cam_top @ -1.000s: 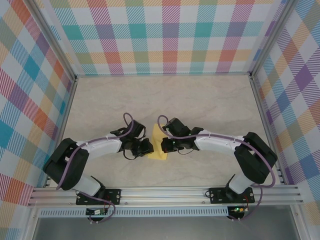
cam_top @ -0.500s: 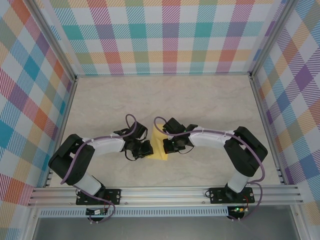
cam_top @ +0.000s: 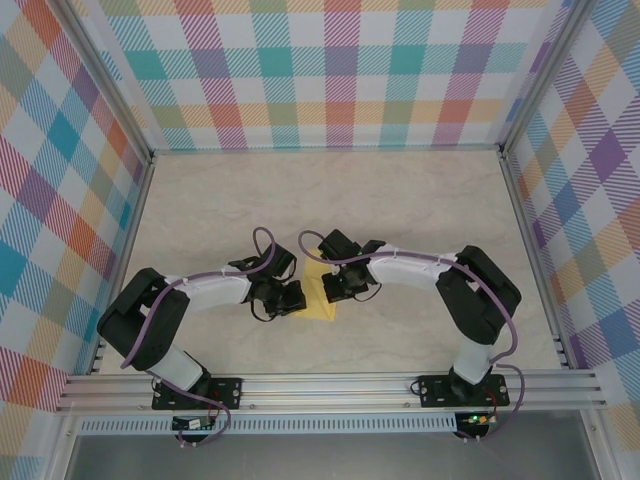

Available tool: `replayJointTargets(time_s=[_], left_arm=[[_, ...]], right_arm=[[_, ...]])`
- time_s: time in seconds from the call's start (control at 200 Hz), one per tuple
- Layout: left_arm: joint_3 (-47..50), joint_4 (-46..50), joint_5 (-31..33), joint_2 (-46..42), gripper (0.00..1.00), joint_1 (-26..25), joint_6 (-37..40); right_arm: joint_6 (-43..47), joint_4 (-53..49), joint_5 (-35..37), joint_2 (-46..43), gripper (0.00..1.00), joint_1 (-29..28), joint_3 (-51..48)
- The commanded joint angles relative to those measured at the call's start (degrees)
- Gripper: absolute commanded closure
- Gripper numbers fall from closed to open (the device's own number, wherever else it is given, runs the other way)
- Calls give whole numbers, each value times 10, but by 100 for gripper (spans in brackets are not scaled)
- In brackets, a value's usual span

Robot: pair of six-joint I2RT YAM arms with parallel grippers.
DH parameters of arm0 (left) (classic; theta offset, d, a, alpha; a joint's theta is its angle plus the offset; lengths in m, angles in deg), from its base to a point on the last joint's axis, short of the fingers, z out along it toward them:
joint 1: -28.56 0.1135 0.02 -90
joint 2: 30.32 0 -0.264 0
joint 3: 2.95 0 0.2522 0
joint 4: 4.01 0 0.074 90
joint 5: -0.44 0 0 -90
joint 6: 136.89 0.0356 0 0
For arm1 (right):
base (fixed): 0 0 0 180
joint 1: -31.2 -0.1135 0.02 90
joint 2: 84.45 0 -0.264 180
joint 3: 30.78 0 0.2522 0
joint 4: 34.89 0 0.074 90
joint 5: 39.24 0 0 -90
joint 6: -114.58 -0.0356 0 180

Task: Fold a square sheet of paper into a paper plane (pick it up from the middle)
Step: Fold the triangle a second time at the center of the table.

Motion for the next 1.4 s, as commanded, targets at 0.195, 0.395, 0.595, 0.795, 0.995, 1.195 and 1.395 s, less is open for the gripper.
replayJointTargets(time_s=[0.195, 0.395, 0.595, 0.795, 0.995, 1.195, 1.395], left_arm=[[13, 21, 24, 9, 89, -7, 4], [12, 23, 23, 8, 89, -7, 6], [14, 23, 23, 7, 89, -8, 7], [17, 21, 22, 6, 89, -8, 6], [16, 22, 24, 5, 89, -8, 7], [17, 22, 23, 3, 89, -8, 7], [17, 24, 23, 4, 89, -8, 9]], right_arm=[[33, -28, 8, 23, 100, 2, 25], [42, -38, 17, 33, 100, 3, 39], [54, -45, 17, 40, 100, 5, 49], [63, -61, 16, 55, 100, 6, 65], [61, -68, 25, 55, 100, 6, 67], [58, -69, 28, 46, 99, 6, 67], [60, -69, 29, 39, 99, 7, 67]])
